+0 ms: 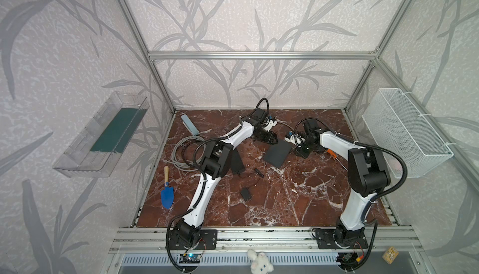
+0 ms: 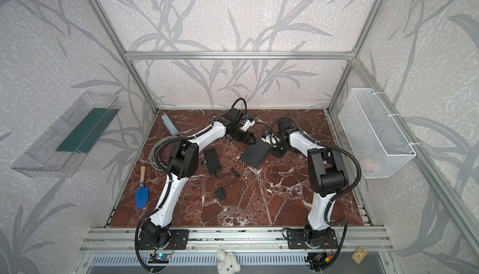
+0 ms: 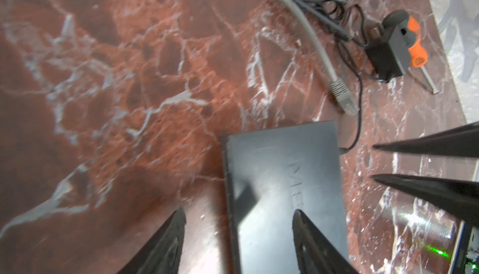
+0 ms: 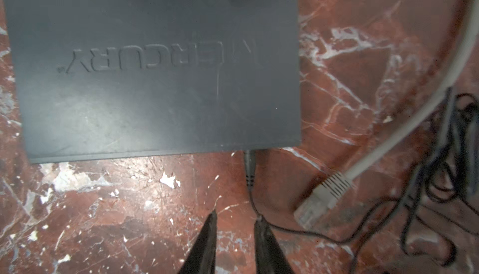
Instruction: Insert the plug into the switch port
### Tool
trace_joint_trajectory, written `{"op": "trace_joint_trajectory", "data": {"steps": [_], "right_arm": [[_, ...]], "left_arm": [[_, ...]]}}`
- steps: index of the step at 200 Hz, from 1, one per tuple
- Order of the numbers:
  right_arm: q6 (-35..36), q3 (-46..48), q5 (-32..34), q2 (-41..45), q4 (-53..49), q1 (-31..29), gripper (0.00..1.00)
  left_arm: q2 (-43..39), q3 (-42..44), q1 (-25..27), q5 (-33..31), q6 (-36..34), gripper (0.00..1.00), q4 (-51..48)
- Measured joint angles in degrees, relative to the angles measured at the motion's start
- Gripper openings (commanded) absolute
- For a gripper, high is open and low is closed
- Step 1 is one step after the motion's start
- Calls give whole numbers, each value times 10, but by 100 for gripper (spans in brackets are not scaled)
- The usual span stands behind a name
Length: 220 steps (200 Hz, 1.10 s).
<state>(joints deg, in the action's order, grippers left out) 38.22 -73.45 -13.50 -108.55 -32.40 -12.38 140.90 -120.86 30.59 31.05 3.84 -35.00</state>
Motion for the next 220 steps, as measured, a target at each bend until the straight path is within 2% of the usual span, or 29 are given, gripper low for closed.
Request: {"op": "trace_joint_trajectory", "data": {"steps": [43,108,123,167,220], "right_arm": [[0,-23,-7,-36,2,1,23],[-1,-42,-5,-50,8,1,23],[1,-50,-6,-57,9,1,20],[13,-68,-10,-75,-10,0,8],[22,-75,-17,-76,-21,0,6]], "left_arm": [[9,0,14,-5,24,67,24],[26,-10,12,-27,24,63,21],[37,-27,11,-25,24,62,20],[46,-42,14,-7,21,48,11],[62,-80,15,11,-2,40,-29]]}}
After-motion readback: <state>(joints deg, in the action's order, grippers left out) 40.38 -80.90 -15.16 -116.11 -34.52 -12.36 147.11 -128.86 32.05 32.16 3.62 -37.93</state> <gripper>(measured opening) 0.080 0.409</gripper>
